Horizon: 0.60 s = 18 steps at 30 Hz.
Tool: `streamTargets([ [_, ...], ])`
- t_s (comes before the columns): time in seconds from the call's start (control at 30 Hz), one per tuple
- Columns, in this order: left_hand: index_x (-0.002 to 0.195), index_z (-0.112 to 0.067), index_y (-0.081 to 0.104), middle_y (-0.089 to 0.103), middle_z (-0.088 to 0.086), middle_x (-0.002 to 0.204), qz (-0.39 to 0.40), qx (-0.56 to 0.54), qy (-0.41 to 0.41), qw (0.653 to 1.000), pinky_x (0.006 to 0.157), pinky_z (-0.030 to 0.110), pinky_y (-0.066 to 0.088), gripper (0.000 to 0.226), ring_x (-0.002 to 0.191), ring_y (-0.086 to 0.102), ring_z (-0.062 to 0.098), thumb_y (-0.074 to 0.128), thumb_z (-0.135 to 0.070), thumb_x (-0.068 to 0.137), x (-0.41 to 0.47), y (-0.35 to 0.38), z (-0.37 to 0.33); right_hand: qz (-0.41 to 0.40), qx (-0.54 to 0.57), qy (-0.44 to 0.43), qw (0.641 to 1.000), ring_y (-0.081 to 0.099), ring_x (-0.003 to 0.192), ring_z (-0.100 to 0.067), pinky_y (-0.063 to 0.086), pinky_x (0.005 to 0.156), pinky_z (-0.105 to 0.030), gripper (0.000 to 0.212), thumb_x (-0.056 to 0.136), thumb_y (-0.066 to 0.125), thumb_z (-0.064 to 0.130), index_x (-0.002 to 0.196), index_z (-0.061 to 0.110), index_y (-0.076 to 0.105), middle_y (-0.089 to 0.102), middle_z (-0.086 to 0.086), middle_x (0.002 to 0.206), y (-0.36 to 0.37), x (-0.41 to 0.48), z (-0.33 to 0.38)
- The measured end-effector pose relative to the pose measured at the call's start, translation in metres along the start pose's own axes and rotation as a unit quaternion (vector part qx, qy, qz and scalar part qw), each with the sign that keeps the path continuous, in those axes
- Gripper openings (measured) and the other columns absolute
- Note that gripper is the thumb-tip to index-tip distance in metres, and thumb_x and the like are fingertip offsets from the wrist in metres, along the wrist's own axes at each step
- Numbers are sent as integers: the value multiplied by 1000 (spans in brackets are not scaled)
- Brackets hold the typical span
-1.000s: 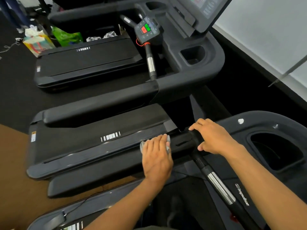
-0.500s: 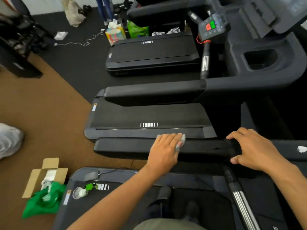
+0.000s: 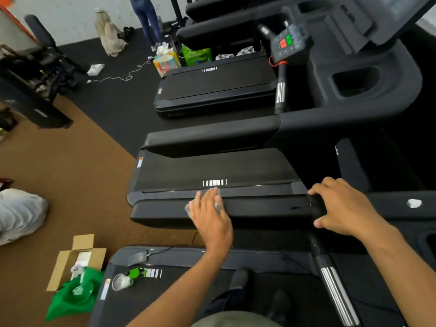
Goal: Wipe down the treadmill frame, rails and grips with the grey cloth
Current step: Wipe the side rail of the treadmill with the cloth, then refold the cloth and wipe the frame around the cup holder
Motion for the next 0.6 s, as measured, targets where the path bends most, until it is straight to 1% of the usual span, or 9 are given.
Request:
streamTargets([
  [0.1, 144, -29, 61, 55, -14, 154, 71, -49, 65, 994, 132, 39, 4, 57, 157, 28, 12, 20, -50, 112, -41, 35, -62, 1, 5, 6, 1000, 43, 125, -12, 50, 90, -30, 88, 68, 89, 50, 145, 36, 47, 44, 13, 130, 3, 0, -3],
  [0.2, 147, -28, 59, 51, -12, 158, 169, -97, 117, 974, 131, 34, 4, 48, 157, 17, 1, 27, -43, 114, -59, 45, -101, 10, 8, 15, 1000, 42, 128, -13, 51, 94, -33, 94, 68, 90, 49, 149, 35, 45, 45, 13, 134, 5, -1, -4],
  [0.27, 146, -31, 60, 50, -10, 159, 268, -175, 54, 946, 130, 29, 10, 45, 152, 15, -3, 31, -43, 114, -52, 40, -104, 20, 18, 17, 999, 40, 136, -16, 50, 101, -36, 109, 64, 93, 51, 156, 34, 36, 43, 10, 144, 3, -3, 1],
  [0.33, 137, -38, 67, 63, -9, 147, 336, -275, -51, 899, 126, 36, 31, 46, 149, 39, 6, 33, -54, 111, -38, 31, -96, 36, 61, 3, 997, 38, 142, -19, 46, 109, -39, 127, 54, 94, 60, 160, 36, 28, 39, 8, 155, 0, -5, 14],
  [0.4, 126, -34, 74, 75, -4, 129, 366, -399, -152, 827, 113, 43, 50, 52, 127, 65, 15, 39, -66, 104, -22, 11, -90, 50, 162, -25, 985, 40, 143, -15, 42, 114, -39, 137, 42, 93, 69, 159, 41, 27, 41, 12, 156, -5, -8, 37],
  [0.43, 123, -31, 76, 77, 1, 124, 387, -430, -180, 795, 108, 43, 55, 55, 120, 70, 19, 42, -67, 102, -15, 2, -88, 59, 231, -38, 970, 43, 141, -10, 41, 115, -38, 138, 38, 94, 71, 157, 45, 28, 43, 17, 153, -8, -10, 51],
  [0.5, 123, -25, 77, 78, 7, 122, 443, -435, -187, 761, 101, 43, 59, 53, 116, 73, 23, 43, -61, 105, -1, -22, -90, 79, 389, -54, 916, 53, 133, -3, 48, 111, -35, 132, 38, 99, 64, 153, 50, 35, 50, 22, 148, -13, -12, 77],
  [0.57, 128, -20, 74, 75, 13, 127, 509, -436, -159, 724, 105, 52, 57, 42, 120, 71, 30, 53, -49, 107, 9, -38, -94, 95, 526, -68, 843, 65, 124, -7, 57, 98, -30, 111, 48, 100, 50, 147, 43, 49, 62, 13, 141, -18, -14, 102],
  [0.6, 131, -17, 71, 73, 17, 130, 538, -443, -137, 704, 107, 54, 55, 35, 122, 70, 33, 60, -39, 106, 14, -45, -97, 102, 577, -74, 807, 66, 124, -12, 58, 96, -28, 97, 56, 98, 41, 144, 36, 56, 66, 7, 139, -19, -14, 112],
])
Point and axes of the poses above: each hand's wrist, its own x-axis towards the middle knuckle, its own y-axis out of the palm, z = x × y, the point moved 7 cm from there along x, towards the middle knuckle
